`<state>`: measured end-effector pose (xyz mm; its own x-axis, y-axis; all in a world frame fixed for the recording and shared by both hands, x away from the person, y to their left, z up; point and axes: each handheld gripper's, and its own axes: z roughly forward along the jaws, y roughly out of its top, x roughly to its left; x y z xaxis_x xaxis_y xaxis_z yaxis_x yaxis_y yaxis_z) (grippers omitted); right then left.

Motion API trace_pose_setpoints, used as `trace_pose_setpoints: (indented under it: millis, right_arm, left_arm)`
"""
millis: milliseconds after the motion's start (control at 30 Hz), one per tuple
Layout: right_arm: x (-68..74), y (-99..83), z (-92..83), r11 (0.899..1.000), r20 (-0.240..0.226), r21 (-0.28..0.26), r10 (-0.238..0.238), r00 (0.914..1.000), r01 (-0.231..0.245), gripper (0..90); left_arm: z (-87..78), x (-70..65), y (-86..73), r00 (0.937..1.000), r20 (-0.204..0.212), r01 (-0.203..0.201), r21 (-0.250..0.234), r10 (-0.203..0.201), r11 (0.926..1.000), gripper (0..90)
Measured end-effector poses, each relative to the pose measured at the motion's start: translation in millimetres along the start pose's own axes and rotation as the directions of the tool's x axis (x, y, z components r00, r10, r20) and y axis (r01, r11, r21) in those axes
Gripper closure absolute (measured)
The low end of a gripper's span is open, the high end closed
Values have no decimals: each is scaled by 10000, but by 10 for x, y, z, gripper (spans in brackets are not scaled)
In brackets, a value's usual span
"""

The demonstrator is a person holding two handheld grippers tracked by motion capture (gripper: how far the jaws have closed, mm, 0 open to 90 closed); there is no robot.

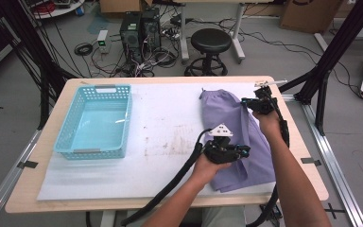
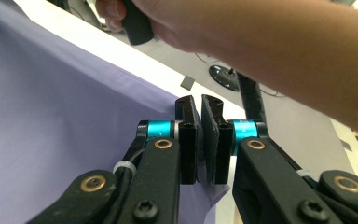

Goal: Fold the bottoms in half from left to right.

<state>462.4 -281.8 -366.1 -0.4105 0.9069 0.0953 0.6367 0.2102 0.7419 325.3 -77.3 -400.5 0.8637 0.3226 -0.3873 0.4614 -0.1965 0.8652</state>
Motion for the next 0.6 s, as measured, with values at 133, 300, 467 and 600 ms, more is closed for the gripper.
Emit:
trace_pose_setpoints:
  millis: [133,300,467,600]
  right_arm:
    - [-98,-60,13,9998,252,181,34,9997,-39,889]
    - [-240,-174,25,9989,453,352,284,9986,-300,888]
    - [-287,-196,6,9987,433,285,413,9982,-426,874]
    - [-262,-195,-36,9990,502,109,422,9978,-428,724]
  left_arm:
    - [128,-17,1,9999,107,16,101,-17,9999,841]
    - [229,-5,-20,9999,-28,-102,359,103,9993,828]
    - [184,56,-44,9965,-806,-171,572,217,9982,648]
    - [-10,143,-88,9855,-1606,-458,548,541,9974,565]
